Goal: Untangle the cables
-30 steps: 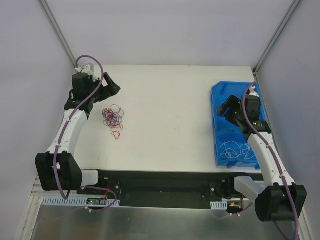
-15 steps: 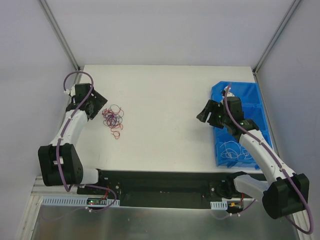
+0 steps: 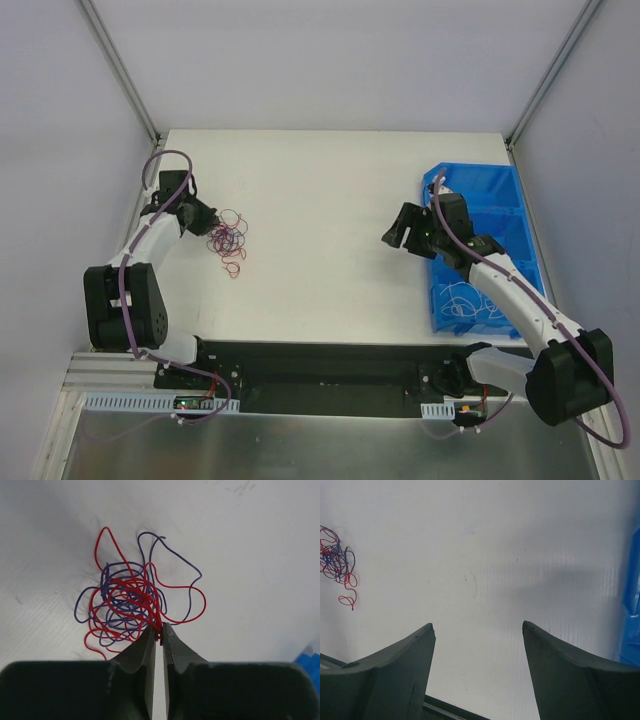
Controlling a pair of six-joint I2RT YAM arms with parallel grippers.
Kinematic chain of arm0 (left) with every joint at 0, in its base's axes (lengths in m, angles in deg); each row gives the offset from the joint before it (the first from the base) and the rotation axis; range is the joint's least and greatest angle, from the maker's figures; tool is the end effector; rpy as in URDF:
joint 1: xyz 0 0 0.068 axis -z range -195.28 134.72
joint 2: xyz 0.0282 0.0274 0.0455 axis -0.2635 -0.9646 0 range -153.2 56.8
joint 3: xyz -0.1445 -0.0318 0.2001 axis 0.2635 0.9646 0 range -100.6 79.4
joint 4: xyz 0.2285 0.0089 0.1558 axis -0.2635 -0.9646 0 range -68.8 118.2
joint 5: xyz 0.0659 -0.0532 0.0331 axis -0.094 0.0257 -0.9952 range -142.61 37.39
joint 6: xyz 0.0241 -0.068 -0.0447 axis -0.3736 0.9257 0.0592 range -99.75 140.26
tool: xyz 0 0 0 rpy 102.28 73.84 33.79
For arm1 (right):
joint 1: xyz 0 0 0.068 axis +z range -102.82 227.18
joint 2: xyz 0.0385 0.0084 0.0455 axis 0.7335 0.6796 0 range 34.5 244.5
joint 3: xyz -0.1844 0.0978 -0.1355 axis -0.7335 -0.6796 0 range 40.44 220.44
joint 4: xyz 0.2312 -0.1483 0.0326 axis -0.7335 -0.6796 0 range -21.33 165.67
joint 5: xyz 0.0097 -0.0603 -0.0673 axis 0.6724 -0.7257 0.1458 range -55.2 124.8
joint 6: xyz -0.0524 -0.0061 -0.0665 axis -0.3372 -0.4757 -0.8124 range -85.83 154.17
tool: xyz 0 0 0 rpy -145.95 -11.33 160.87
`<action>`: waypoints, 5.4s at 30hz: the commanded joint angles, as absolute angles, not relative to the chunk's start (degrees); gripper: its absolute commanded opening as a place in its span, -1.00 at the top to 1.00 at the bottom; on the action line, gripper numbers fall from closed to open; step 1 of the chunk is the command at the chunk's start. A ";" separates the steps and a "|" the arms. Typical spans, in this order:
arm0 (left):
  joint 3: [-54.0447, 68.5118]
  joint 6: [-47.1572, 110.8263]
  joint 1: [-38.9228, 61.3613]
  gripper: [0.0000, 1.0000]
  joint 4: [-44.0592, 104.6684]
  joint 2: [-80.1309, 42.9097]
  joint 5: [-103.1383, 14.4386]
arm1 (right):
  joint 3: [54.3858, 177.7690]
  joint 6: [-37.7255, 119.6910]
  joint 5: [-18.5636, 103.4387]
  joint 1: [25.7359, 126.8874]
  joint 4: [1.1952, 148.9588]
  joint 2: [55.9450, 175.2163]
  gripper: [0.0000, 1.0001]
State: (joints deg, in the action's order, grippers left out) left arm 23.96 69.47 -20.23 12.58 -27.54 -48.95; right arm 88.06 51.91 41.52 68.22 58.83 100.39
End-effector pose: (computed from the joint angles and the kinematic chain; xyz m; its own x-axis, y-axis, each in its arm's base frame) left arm 0.3590 0.0263 0.1738 -0.4254 -0.7953 -0.4319 -0.5555 0.6063 -0.5691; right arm 0.2863 0.1195 0.2216 -0.6473 0.0753 -0.7585 -0.2611 0.9130 0.3135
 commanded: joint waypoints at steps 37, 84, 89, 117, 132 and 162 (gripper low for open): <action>22.62 49.43 1.50 1.00 57.20 -9.65 9.26 | 95.90 48.84 44.29 91.04 94.82 108.32 -0.79; 3.53 48.38 3.18 1.00 26.55 5.91 -20.35 | 84.38 47.62 41.57 78.91 83.70 114.58 -0.69; 10.92 44.69 3.18 1.00 19.16 7.57 -28.08 | 83.24 46.92 43.83 78.65 82.18 107.47 -0.81; 17.61 28.07 2.39 1.00 1.14 11.74 -72.93 | 83.95 28.89 51.30 83.04 75.40 92.69 -0.91; 15.78 28.78 1.42 0.91 2.89 -2.00 -34.18 | 87.28 38.38 56.34 82.69 83.23 92.15 -0.93; 23.94 58.22 5.29 -0.93 59.05 -12.64 24.03 | 93.71 42.43 63.71 83.22 87.10 102.09 -0.93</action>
State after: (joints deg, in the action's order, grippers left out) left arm 23.15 56.77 4.73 49.52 -17.73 20.47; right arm 93.57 42.90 62.76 82.95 85.23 101.85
